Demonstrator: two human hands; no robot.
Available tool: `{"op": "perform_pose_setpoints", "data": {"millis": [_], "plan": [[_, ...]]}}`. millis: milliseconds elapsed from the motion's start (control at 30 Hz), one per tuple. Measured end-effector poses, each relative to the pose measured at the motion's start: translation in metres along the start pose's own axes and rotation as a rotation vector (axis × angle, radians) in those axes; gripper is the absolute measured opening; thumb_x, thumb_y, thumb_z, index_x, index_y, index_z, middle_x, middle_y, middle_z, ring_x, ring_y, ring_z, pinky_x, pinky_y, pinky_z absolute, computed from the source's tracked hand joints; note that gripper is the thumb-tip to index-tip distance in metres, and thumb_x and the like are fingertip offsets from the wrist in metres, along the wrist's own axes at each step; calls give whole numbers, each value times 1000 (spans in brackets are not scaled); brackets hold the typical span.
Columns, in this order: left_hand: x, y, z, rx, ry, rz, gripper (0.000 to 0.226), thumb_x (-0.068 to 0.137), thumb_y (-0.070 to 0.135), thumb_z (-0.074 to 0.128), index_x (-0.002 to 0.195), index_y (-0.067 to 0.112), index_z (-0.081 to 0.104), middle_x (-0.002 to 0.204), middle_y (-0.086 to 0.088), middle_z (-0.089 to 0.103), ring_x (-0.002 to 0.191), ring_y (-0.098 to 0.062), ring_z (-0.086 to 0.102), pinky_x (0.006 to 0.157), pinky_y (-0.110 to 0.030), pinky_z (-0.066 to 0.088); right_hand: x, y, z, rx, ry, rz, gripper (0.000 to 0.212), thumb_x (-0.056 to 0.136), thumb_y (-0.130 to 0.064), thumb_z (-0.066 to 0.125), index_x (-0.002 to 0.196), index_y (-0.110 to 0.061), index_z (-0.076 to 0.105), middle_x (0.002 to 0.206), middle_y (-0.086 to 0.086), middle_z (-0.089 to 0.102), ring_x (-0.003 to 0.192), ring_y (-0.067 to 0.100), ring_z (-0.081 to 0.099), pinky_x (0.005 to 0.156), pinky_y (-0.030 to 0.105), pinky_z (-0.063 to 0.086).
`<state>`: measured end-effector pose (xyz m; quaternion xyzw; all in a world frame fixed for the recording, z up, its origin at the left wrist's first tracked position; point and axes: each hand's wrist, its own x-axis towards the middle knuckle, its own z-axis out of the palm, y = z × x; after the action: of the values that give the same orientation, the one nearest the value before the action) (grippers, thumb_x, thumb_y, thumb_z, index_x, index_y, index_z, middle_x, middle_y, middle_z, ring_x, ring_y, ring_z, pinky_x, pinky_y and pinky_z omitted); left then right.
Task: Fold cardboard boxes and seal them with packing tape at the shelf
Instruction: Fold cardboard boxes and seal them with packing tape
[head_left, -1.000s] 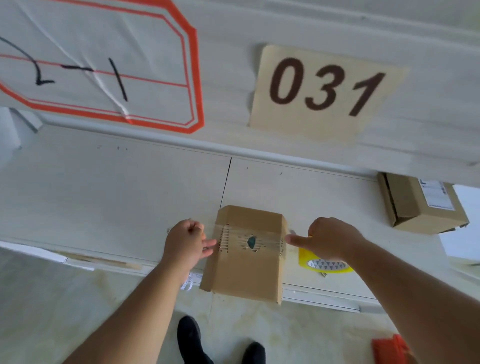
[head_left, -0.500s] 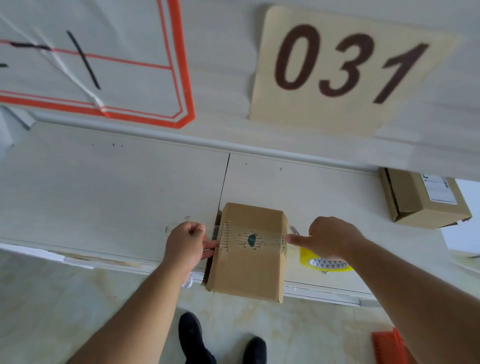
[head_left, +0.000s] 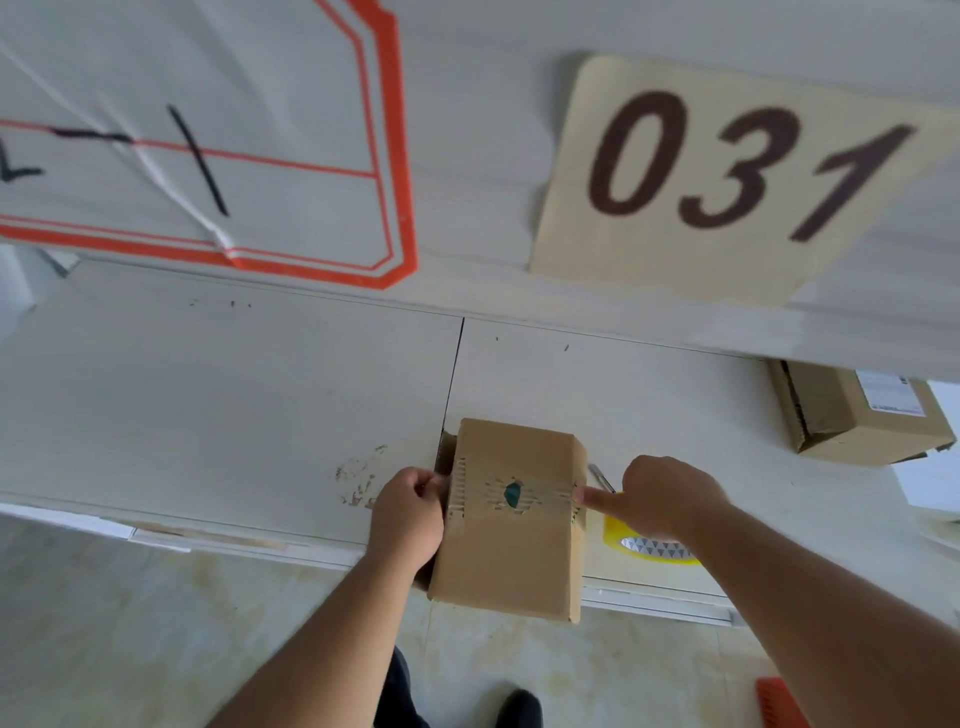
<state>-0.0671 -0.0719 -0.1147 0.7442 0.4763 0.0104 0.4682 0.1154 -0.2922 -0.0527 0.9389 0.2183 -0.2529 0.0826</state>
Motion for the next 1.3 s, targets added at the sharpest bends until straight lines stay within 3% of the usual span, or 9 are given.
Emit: {"op": "perform_pose_setpoints", "data": {"millis": [267, 400, 500, 600, 667, 767, 967, 1167, 1300], "plan": [[-1, -2, 1, 73, 22, 150, 11, 96, 18, 66, 91, 26, 60, 94, 6, 64, 83, -12, 62, 66, -24, 47, -1, -3, -2, -31, -17, 7, 79, 75, -98, 41, 77, -21, 59, 80, -6, 64, 75, 12, 61, 68, 31, 44], [-11, 2, -7, 94, -75, 205, 22, 104, 23, 51, 98, 29, 71, 96, 11, 65, 85, 0, 59, 69, -16, 42, 0, 0, -2, -36, -19, 20, 79, 74, -99, 40, 78, -22, 59, 80, -6, 65, 76, 12, 61, 69, 31, 44], [-31, 14, -8, 58, -205, 163, 43, 107, 37, 27, 74, 18, 47, 71, -5, 53, 63, -11, 50, 63, -34, 44, -1, -2, -1, -41, -15, 10, 78, 76, -98, 39, 77, -22, 57, 79, -6, 64, 75, 11, 60, 69, 31, 44], [-44, 17, -2, 78, -208, 128, 45, 111, 35, 23, 117, 19, 64, 110, 6, 62, 106, -13, 62, 87, -26, 41, -2, -4, -1, -34, -33, 13, 79, 78, -97, 39, 79, -20, 60, 78, -5, 66, 74, 12, 62, 67, 31, 44], [-47, 16, -2, 37, -206, 70, 46, 113, 33, 26, 156, 27, 40, 150, 8, 51, 139, -14, 47, 101, -19, 31, -2, -5, -2, -34, -34, 13, 80, 78, -96, 39, 79, -20, 61, 78, -4, 66, 74, 12, 62, 67, 31, 44], [-45, 8, 1, 66, -211, 71, 49, 113, 34, 27, 162, 31, 28, 158, 7, 44, 143, -14, 45, 98, -16, 28, -2, -5, -2, -27, -36, 9, 80, 76, -98, 40, 77, -20, 61, 77, -5, 67, 75, 13, 63, 69, 32, 47], [-55, -2, 14, -108, 140, 206, 35, 105, 22, 57, 139, 24, 65, 122, 6, 73, 114, -14, 69, 91, -17, 44, -4, -6, -2, -7, -45, 20, 79, 75, -98, 41, 80, -22, 60, 79, -5, 67, 76, 13, 63, 69, 32, 46], [-53, -1, 11, 0, 143, 220, 36, 106, 33, 54, 138, 23, 64, 127, 7, 71, 117, -14, 67, 97, -21, 48, -4, -5, -2, 10, -59, 18, 79, 76, -98, 41, 79, -21, 60, 80, -4, 66, 76, 14, 63, 67, 33, 45], [-48, -14, -1, 166, 216, 243, 40, 94, 65, 54, 92, 28, 69, 87, 14, 66, 86, -13, 64, 76, -35, 58, -6, -5, -2, 24, -62, 29, 79, 74, -99, 40, 76, -22, 56, 78, -5, 65, 74, 13, 62, 66, 33, 45]]}}
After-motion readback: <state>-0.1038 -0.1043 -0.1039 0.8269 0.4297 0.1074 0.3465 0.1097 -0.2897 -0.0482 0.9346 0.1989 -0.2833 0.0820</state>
